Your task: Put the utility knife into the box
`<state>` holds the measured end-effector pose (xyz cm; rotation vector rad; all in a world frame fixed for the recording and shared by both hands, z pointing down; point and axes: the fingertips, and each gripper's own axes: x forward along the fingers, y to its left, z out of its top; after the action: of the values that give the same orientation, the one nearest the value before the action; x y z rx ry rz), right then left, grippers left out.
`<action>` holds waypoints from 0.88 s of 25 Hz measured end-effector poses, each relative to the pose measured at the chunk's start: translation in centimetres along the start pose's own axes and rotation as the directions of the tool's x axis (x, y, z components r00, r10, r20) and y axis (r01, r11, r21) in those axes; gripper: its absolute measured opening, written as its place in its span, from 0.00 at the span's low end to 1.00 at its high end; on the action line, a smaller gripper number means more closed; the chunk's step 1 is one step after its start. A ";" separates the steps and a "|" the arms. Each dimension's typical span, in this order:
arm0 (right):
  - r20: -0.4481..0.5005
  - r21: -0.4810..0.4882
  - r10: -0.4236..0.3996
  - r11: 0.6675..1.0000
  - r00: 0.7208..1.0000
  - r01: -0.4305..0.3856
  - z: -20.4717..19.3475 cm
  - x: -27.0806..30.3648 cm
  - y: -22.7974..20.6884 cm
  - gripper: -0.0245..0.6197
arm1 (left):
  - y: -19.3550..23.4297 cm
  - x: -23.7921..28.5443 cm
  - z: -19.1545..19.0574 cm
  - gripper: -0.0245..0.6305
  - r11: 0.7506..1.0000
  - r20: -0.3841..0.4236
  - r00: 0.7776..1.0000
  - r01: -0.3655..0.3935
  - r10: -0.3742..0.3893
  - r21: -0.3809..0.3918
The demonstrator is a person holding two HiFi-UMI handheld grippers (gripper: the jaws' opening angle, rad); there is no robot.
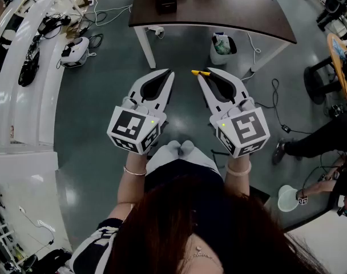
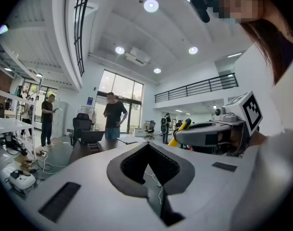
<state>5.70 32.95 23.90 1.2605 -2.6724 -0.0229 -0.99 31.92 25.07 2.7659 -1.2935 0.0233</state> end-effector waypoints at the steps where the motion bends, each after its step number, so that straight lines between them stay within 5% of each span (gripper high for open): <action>1: 0.001 0.001 0.000 1.000 1.000 0.000 0.1 0.1 -0.1 0.13 | 0.1 0.2 0.0 0.04 1.000 -0.001 1.000 0.001 -0.001 -0.001; 22: 0.026 0.013 0.051 0.999 0.998 -0.051 -0.2 1.9 -4.3 0.13 | 0.6 4.9 -0.2 0.04 1.000 -0.010 1.000 -0.006 0.006 -0.021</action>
<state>7.82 28.75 24.01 1.2034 -2.7299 -0.0137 1.70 27.78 25.55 2.7412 -1.2923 0.0235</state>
